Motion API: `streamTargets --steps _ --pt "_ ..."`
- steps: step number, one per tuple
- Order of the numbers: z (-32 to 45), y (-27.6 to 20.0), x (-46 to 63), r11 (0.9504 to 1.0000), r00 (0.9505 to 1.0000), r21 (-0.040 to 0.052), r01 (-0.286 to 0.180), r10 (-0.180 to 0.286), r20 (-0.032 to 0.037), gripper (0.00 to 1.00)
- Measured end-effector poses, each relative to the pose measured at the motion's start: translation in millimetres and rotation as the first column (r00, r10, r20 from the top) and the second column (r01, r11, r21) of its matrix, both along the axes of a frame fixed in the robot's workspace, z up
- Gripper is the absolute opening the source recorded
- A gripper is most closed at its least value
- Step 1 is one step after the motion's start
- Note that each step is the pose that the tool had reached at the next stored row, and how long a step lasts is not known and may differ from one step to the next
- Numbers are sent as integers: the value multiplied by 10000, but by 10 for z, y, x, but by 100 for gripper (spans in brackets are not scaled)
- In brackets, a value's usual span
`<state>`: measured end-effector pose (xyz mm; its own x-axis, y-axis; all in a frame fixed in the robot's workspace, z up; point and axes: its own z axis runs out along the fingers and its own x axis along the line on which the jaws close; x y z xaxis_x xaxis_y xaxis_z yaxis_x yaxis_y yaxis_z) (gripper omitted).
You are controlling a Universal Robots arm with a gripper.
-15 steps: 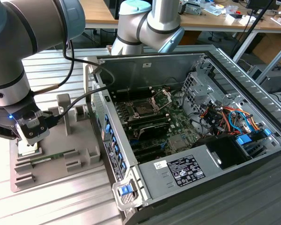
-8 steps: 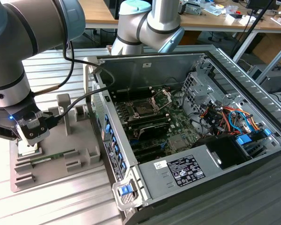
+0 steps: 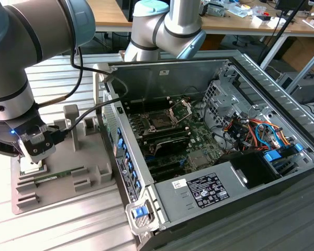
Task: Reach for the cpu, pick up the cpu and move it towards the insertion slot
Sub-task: 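Pick up the cpu and move it towards the insertion slot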
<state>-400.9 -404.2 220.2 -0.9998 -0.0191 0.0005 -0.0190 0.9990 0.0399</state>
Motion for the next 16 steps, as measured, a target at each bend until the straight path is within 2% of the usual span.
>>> streamTargets --steps 7,16 --pt "-9 4 -64 10000 10000 1 0 0 1 11" --pt "-75 4 -90 10000 10000 -1 0 0 -1 11"
